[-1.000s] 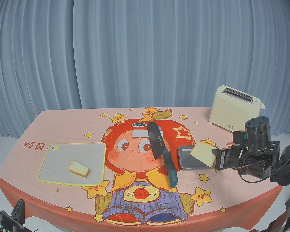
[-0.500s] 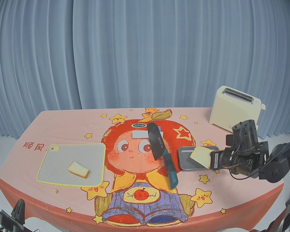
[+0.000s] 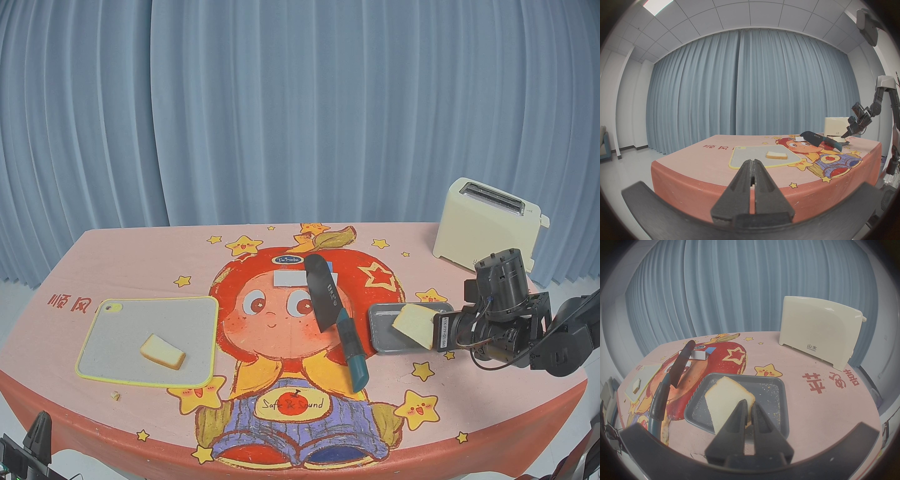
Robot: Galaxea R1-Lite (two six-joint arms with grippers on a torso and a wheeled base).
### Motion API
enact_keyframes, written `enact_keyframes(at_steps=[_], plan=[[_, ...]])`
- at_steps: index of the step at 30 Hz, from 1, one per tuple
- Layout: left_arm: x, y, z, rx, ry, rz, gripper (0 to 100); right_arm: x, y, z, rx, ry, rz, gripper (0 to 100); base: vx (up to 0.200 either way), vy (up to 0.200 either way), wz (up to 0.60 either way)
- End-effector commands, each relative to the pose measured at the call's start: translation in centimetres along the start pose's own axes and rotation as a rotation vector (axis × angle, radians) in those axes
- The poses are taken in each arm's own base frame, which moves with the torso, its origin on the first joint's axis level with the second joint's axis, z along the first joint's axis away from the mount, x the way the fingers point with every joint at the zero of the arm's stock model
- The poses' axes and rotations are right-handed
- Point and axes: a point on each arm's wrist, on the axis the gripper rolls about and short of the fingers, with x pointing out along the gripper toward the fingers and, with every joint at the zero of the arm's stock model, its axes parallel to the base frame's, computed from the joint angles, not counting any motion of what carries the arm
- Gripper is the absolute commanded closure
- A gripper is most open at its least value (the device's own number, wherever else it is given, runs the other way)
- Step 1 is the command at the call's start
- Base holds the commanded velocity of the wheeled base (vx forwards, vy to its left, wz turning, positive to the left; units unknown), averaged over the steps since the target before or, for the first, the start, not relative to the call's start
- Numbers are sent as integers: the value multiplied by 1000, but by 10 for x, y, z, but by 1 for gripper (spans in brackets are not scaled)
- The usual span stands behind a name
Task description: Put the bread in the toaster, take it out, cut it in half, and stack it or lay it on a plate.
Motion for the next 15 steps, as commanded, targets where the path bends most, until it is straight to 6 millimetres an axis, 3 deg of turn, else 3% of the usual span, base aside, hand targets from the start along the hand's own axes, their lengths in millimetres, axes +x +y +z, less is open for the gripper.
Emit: enact_keyframes(at_steps=[1,10,15], plan=[[1,0,-5,1,19,0,100,1,0,-1,-1,5,-1,0,0,0,0],[1,0,-5,1,18,0,100,-1,2,9,68,-30,9,0,0,0,0],[1,0,-5,1,18,0,100,-19,-2,20,85,-90,31,0,0,0,0]])
